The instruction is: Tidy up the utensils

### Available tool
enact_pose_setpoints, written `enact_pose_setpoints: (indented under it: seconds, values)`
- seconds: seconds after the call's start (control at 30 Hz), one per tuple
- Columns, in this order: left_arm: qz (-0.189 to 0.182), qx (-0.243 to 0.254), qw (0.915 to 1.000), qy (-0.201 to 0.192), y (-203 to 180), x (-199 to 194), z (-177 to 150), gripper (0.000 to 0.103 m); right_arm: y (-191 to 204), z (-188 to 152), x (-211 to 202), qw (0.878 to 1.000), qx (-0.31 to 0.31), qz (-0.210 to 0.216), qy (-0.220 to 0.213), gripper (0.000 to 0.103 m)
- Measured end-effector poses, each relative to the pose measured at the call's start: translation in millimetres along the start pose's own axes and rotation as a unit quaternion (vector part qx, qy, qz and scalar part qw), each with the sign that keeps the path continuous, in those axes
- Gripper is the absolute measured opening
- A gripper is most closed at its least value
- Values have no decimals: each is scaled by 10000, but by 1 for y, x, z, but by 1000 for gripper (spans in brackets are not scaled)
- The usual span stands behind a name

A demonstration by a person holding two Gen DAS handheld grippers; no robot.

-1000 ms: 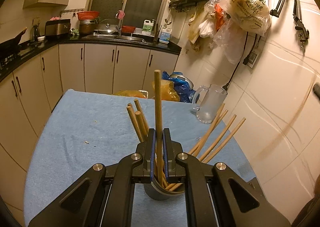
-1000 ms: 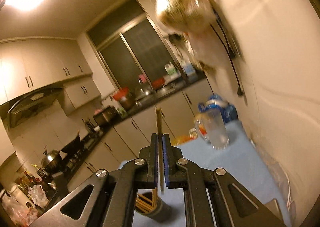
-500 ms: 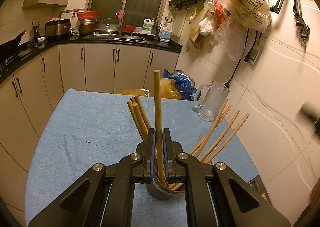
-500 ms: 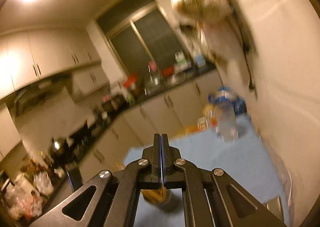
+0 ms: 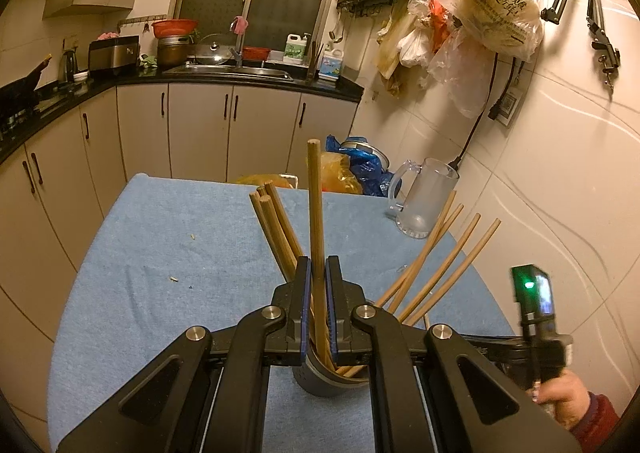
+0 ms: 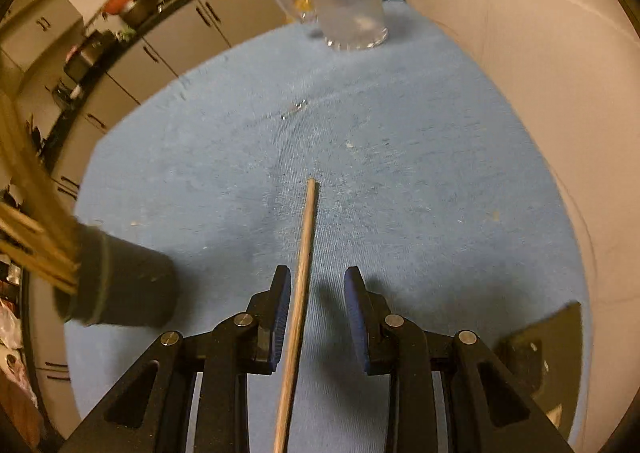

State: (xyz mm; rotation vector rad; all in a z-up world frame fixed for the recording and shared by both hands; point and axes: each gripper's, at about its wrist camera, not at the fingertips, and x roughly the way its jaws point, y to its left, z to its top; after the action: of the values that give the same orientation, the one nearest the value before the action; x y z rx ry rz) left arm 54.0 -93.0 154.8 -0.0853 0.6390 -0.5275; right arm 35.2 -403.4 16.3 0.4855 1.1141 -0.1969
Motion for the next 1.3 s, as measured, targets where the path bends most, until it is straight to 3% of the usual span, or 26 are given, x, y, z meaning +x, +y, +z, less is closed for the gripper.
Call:
enact_pose_setpoints:
  seconds: [0.1,0.17,0.2,0.3,0.4,0.53,0.67,0.77,0.83,0.97,1.13,1.23,1.3]
  values:
    - [-6,-3,10000,11,0,1,0,7,8,2,14,9998,-164,-88,115,28]
    - [-3,-3,10000,18,0,1,-1,7,14,1,19,9991,-342,-239,79,22]
    - [-5,-1,10000,16,0,1,-1,7,15,0,21,9990,-370,-201,132,8]
    - [-6,0,10000,20,-1,2,0,7,15,-4,21,9989,-433,-153,119,6]
    - [10,11,10000,18,0,2,-1,7,5,-6,5,9996,-95,269,-64,6]
    - [0,4,10000,24,-1,2,0,7,2,-17,-57,9935,17,730,-878,6]
    - [8,-5,10000,25,-1,2,1,7,11,-37,-142,9721,-229,1166,-2024,5]
    - [12,-25,10000,28,0,2,-1,7,22,-53,-189,9528,-420,1233,-2741,5]
    - [20,-23,10000,29,1,2,-2,7,28,-61,-208,9434,-490,1197,-3053,0]
    - [11,-30,10000,33,1,2,-1,7,45,-65,-236,9250,-666,940,-3620,0]
    - [-1,-39,10000,24,2,2,-2,7,51,-63,-240,9259,-643,1007,-3585,1]
    - [-2,-42,10000,23,2,2,-2,7,39,-54,-226,9417,-405,1074,-3161,1]
    - [-2,-42,10000,23,3,1,-2,7,21,-37,-199,9599,-21,1137,-2561,6]
